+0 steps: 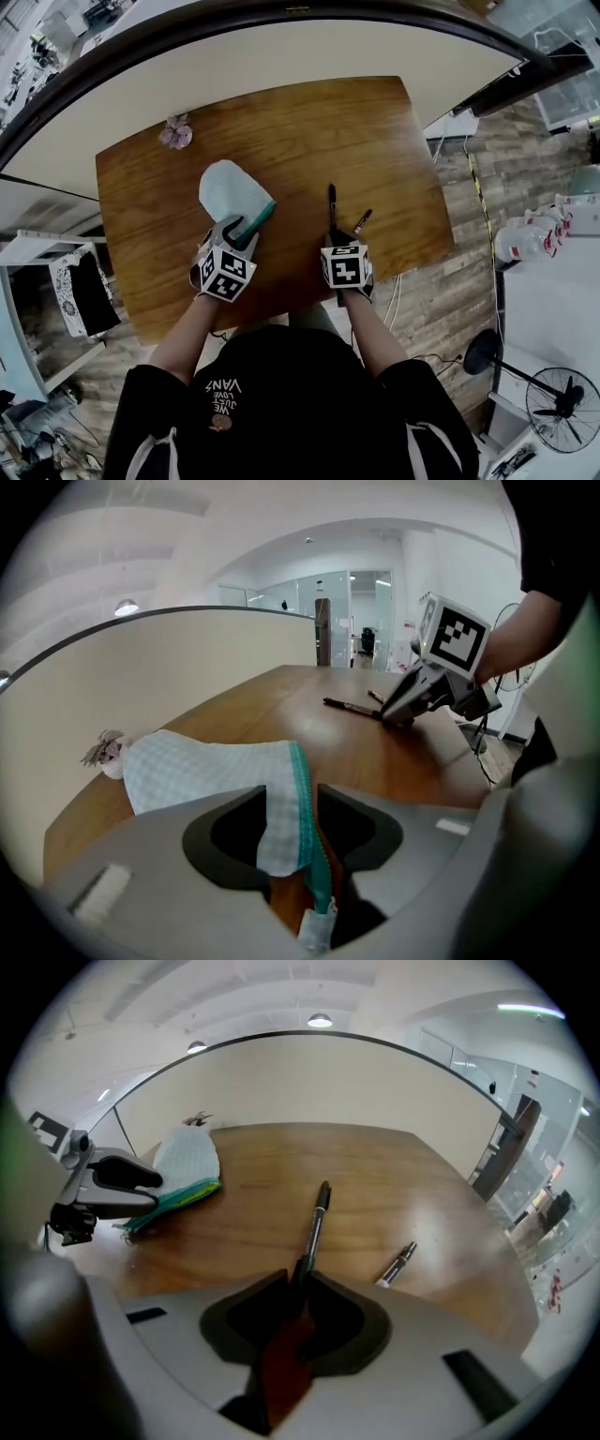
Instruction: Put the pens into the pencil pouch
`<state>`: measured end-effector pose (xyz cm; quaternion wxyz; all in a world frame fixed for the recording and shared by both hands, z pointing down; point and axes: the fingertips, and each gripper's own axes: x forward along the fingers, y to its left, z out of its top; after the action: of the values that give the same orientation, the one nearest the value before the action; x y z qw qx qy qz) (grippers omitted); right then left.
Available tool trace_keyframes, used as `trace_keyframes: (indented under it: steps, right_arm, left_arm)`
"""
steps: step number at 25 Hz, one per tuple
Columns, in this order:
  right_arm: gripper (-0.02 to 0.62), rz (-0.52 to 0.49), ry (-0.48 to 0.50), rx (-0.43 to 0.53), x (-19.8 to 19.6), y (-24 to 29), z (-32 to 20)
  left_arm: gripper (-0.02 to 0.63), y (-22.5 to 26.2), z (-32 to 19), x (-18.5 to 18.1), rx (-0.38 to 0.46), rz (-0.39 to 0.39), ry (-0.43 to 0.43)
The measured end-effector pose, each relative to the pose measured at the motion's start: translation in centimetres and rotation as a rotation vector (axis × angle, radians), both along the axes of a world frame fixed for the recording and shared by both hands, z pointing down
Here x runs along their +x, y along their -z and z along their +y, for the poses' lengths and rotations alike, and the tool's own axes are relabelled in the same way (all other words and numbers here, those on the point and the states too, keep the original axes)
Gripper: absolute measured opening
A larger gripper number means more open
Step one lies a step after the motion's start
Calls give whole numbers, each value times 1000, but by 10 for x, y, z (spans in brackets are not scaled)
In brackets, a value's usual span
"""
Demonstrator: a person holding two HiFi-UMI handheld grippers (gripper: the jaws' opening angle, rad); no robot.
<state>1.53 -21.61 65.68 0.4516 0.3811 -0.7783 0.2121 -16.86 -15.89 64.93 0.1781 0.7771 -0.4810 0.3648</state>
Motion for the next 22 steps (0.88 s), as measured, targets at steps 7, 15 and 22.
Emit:
trace_keyframes:
  steps: [7, 15, 22]
  right_arm:
    - [69, -20, -24, 29, 0, 5, 0]
    - [66, -128, -20, 48, -12, 31, 16]
    - [66, -248, 3, 58, -30, 61, 44]
  left_arm:
    - [59, -8, -1, -2, -40, -36, -9]
    - [32, 16, -8, 1, 6, 82, 20]
    - [31, 55, -27, 14, 105, 145, -9]
